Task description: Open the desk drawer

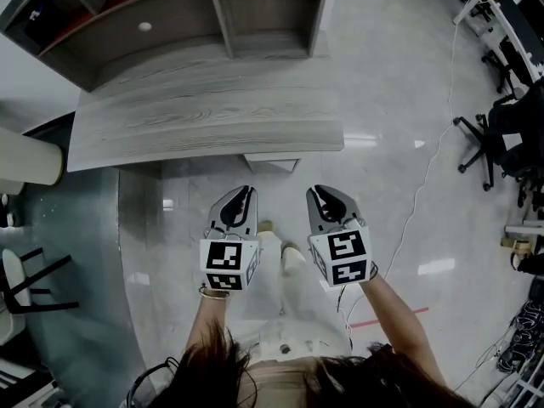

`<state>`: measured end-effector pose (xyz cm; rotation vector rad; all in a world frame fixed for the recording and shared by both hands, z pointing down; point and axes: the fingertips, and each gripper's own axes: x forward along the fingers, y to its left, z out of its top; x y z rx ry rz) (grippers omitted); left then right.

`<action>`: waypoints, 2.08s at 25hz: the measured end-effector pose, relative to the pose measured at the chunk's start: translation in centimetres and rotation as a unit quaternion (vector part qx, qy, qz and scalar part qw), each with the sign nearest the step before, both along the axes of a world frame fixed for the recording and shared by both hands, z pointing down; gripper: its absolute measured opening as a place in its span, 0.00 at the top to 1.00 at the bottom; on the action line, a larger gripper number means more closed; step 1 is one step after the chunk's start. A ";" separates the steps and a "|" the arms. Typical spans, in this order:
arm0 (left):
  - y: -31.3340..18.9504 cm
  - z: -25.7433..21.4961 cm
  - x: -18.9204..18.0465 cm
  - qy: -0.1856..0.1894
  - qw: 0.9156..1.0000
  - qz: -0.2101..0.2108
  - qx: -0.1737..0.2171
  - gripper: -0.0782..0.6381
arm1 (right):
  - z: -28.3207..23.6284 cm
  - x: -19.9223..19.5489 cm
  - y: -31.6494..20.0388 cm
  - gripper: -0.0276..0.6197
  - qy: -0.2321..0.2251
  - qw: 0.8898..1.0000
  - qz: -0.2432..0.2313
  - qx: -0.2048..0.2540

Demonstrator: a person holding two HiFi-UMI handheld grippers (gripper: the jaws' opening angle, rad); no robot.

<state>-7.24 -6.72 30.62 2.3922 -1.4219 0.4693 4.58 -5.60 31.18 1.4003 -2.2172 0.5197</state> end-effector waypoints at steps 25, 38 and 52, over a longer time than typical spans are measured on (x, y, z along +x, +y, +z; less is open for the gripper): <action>-4.0 8.0 -2.1 -0.002 0.999 -0.013 -0.036 0.85 | 8.1 -0.7 -3.3 0.90 0.019 0.999 0.014 -0.047; -5.3 12.0 -3.1 -0.006 0.999 -0.016 -0.048 0.84 | 12.2 -1.2 -4.9 0.86 0.022 0.997 0.016 -0.066; -6.7 15.3 -2.8 -0.009 0.999 -0.022 -0.042 0.82 | 16.3 0.3 -6.0 0.83 0.040 0.996 0.023 -0.076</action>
